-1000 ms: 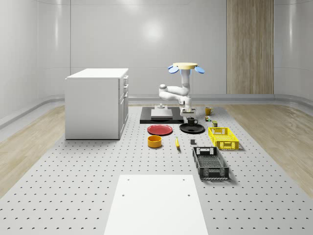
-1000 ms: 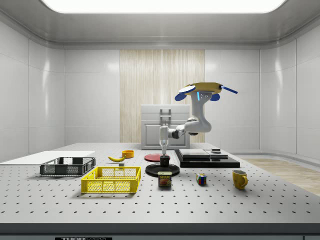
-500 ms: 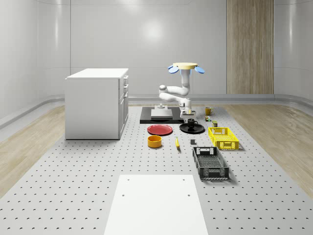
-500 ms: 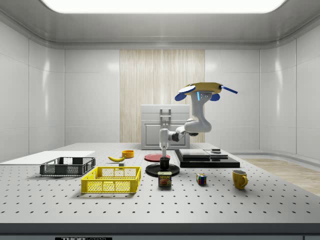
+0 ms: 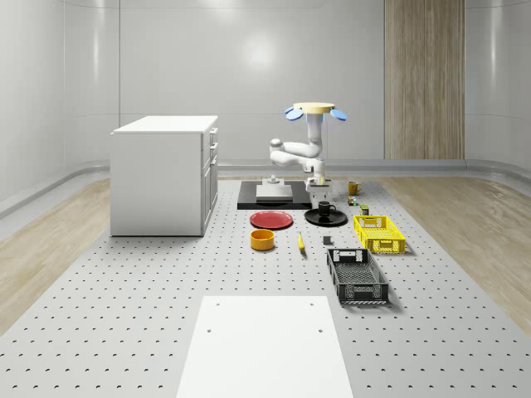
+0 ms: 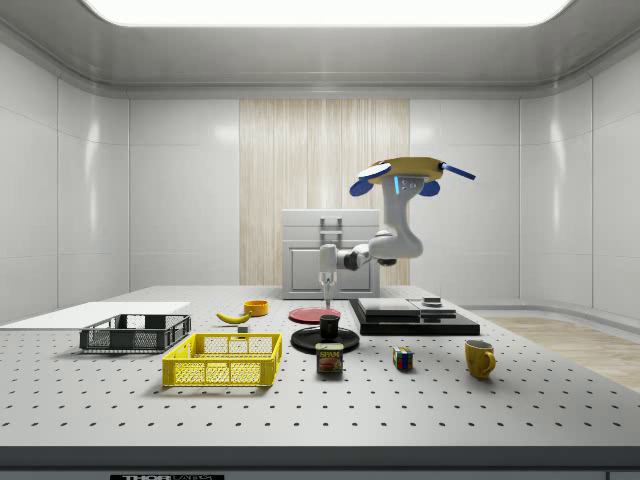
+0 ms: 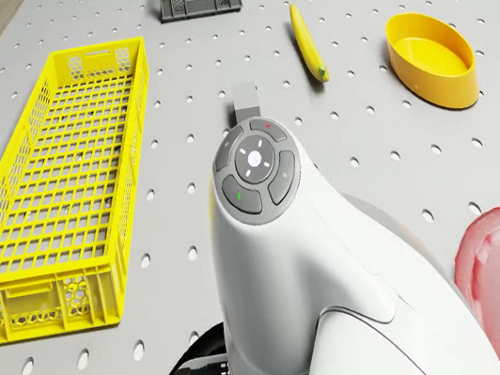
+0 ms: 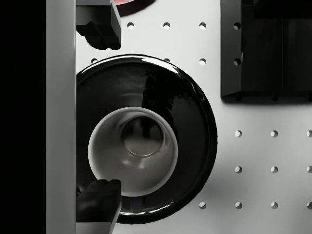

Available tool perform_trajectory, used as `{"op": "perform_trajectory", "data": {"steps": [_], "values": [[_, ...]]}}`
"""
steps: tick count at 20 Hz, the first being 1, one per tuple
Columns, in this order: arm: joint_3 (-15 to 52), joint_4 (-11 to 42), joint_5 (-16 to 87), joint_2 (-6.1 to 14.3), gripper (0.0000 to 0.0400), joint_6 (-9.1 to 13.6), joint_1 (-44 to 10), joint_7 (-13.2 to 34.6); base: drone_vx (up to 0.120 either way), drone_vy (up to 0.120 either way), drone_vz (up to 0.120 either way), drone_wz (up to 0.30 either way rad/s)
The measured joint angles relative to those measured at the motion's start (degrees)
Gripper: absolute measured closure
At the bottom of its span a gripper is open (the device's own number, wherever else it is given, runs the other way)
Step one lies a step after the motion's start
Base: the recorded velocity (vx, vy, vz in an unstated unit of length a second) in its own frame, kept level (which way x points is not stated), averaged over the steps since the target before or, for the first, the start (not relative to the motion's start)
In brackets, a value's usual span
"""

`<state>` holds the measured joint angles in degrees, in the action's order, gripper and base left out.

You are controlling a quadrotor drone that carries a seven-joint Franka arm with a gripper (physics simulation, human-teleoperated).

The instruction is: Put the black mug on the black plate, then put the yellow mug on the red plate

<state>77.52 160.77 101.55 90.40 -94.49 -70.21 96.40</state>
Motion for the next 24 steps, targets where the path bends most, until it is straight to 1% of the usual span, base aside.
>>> {"op": "perform_trajectory", "data": {"steps": [2,4,6,8,24], "values": [[0.51,0.10,-0.48,0.01,0.0004,0.18,0.07,-0.01,0.000,0.000,0.120,0.000],[0.85,0.17,-0.80,0.02,0.0002,0.28,0.12,-0.01,0.000,0.120,0.120,0.000],[1.07,0.20,-1.02,0.04,0.0001,0.34,0.14,-0.01,-0.120,0.120,0.120,0.000],[1.22,0.23,-1.16,0.07,0.0001,0.37,0.16,-0.01,-0.120,0.120,0.040,0.000],[1.46,0.26,-1.45,0.26,0.0000,0.28,0.15,0.01,-0.120,0.120,0.000,0.000]]}}
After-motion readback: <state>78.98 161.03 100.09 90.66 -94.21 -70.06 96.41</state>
